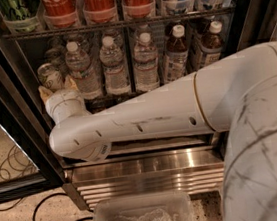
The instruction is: Pick 7up can from middle shelf of fridge
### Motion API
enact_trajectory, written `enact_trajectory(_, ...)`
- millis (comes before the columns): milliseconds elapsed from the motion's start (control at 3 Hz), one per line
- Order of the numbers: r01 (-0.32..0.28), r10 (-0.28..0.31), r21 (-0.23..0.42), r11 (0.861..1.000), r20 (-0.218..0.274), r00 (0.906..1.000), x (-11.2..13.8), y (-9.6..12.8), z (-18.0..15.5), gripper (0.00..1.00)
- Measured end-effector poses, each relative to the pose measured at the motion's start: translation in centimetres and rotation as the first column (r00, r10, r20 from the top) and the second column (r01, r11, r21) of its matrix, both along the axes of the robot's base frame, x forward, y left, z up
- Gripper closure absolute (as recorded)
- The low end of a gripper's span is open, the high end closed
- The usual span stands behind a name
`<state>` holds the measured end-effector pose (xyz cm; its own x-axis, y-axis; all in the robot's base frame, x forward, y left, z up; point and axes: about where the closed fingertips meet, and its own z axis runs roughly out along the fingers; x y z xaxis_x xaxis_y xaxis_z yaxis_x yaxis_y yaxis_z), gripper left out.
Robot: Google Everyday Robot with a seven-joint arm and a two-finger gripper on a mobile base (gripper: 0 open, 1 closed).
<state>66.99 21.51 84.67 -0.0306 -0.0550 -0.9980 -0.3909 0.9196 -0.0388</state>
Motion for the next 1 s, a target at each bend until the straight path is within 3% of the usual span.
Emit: enact_trajectory(1000, -0.035, 0.035, -0.003, 0.999, 0.011, 0.9993, 1.2, 1.6, 0.5, 0.40)
